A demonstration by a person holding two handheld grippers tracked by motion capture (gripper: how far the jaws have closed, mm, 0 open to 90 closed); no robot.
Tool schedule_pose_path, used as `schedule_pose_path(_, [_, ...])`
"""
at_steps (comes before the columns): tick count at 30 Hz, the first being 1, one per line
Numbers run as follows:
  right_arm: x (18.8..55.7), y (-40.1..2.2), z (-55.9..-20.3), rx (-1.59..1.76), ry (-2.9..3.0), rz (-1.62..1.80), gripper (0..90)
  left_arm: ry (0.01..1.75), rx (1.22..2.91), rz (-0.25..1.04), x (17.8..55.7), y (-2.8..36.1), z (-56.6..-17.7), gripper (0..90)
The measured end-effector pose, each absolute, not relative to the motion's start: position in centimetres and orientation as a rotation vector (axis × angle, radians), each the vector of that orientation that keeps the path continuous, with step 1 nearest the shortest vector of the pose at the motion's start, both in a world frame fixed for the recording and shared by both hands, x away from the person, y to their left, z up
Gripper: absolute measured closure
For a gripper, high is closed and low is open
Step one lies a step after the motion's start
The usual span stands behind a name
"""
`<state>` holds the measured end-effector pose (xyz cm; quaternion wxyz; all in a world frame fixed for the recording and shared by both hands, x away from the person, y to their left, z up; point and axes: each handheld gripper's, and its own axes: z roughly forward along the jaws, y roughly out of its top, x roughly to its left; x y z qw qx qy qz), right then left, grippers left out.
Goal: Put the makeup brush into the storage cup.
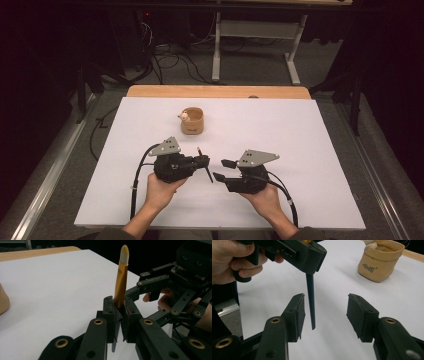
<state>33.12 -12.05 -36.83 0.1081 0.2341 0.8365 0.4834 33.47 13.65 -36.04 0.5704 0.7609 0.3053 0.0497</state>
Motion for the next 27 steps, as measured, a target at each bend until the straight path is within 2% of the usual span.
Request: schedule_pose_path(27, [33.1, -16.2, -35.5, 0.756, 2.341, 1.518, 44.5, 0.717, 1.761, 0.15, 33.3, 14.6, -35.4, 82.9])
